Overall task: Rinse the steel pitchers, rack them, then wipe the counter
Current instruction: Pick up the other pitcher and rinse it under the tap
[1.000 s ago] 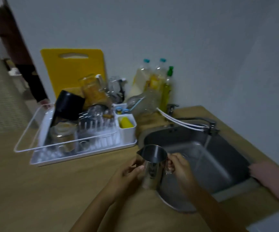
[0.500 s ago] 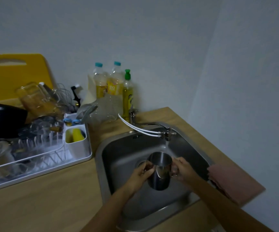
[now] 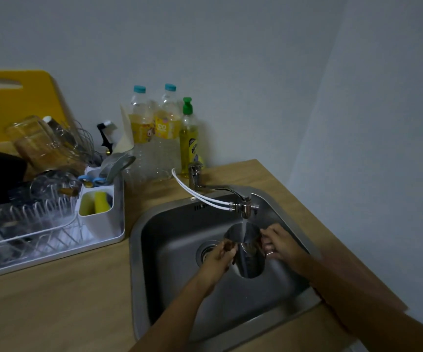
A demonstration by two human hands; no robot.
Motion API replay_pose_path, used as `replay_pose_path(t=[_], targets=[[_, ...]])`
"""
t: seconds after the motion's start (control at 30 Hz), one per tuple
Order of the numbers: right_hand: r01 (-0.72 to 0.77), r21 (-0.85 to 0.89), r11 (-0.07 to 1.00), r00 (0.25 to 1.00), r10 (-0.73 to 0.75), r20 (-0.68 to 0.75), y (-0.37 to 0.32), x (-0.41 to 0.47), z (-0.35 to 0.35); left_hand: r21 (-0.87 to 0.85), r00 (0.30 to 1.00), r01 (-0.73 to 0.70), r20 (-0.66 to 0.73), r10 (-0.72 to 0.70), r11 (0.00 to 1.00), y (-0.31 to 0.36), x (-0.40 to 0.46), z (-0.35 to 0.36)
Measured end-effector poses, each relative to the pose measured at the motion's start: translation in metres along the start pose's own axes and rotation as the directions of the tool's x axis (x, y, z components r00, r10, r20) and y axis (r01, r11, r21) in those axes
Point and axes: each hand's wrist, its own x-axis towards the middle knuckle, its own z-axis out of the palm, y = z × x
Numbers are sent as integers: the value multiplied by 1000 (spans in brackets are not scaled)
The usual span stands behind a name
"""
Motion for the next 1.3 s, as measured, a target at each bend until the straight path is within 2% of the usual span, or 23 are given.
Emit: replay_pose_path(t=[0.17,0.3,0.37,0.43,0.6,0.8,0.93,1.07,1.17,1.3], targets=[[84,-39,996,996,-84,-11,-6,5,1,-88,1000,-3,3,3,996,3,2,1],[88,3,996,995,-88,-53,-7,6,-1,-39,999,-31,22,31,999,10,9,1],[29,77,997,997,-24,-69,-2,5,-5,15,999,-42,35,42,999,12,10,2],[-58,180,982,998,60,-6,5,3,-8,67,998,-57,45,54,996,13,11,3],[-278,431,859,960,258,107,24,-7,-1,97,999,-52,15,51,994,9,2,5],[-371,462,806,929,320,187,44,-9,14,121,991,-118,-48,124,986,3,-8,-5],[-341,466,816,939,279,199,36,-12,30,218,979,-150,-103,176,964,6,-12,-15],[-287,547,787,958,243,154,29,-7,39,273,975,-171,-92,203,947,11,-10,-24],[-211,629,749,977,182,111,19,-2,41,249,971,-192,-90,220,949,14,-6,-26],[-59,637,769,996,86,-11,8,8,35,192,970,-192,-110,216,962,17,-2,-18]])
